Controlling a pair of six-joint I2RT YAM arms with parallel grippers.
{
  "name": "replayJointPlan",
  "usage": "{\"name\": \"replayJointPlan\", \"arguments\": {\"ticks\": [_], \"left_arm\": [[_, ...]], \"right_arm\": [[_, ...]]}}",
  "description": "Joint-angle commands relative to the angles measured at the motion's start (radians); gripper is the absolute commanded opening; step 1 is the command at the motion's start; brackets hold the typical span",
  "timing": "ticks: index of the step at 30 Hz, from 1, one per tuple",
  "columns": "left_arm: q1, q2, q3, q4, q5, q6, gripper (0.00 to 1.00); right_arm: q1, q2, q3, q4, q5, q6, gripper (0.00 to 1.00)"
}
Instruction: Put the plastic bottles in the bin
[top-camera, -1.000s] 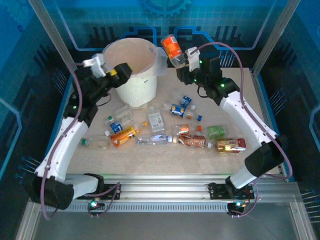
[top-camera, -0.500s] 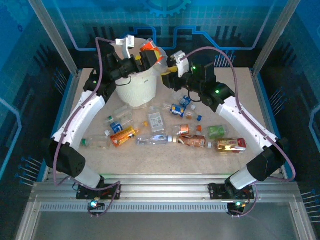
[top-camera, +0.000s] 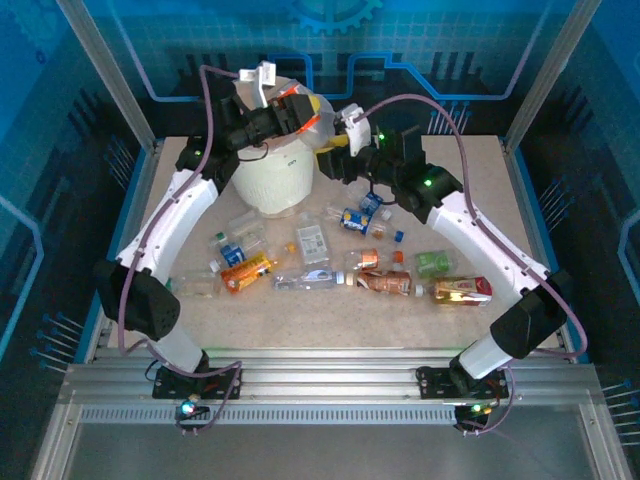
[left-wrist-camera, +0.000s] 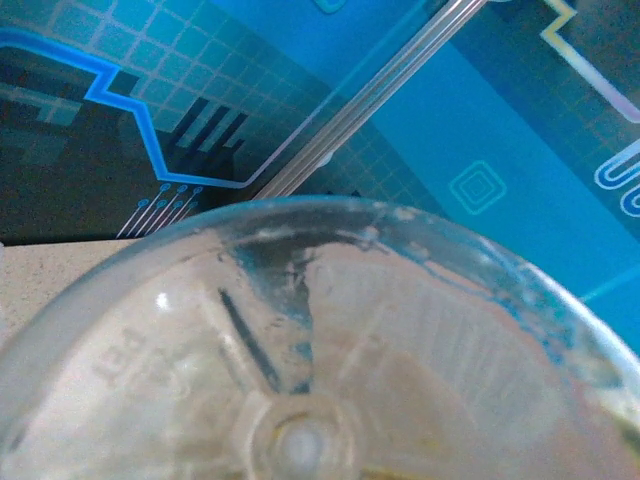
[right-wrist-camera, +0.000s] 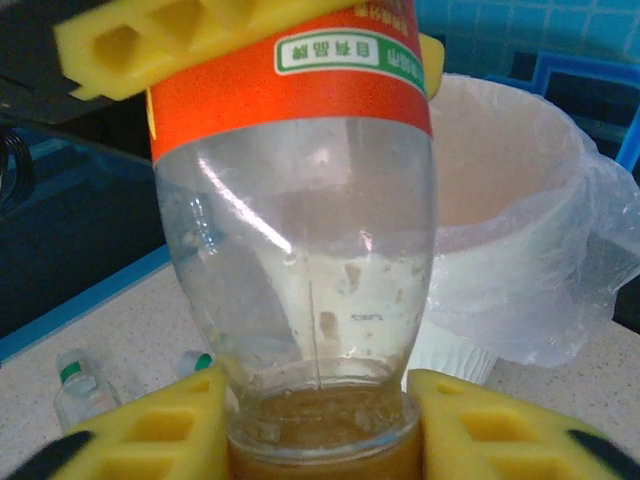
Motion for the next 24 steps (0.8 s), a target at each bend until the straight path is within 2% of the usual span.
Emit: {"name": "replayJointPlan", "arguments": {"ticks": [1,2,10,15,24], "left_arm": [[0.011,0.002,0.055,0.091,0.005,0.052,0.46],[0.020,0.008,0.067,0.099,-0.007,0.068,0.45],[0.116,0.124,0.270,-0.013,-0.178,0.301,0.43],[0.138,0.241,0.393,-0.131,-0.304,0.452,0.44],[0.149,0.474,0.612,-0.356,-0.428,0.590,0.44]], "right_arm": [[0.011,0.013,0.059,-0.044,0.017,0.009,0.83],[0.011,0.013,0.071,-0.064,0.030,0.011,1.00],[0.006,-0.050,0.031,-0.176,0.158,0.061,1.00],[0.003,-0.130,-0.054,-0.224,0.313,0.123,1.00],[-0.035,-0.287,-0.222,-0.280,0.524,0.245,1.00]]}}
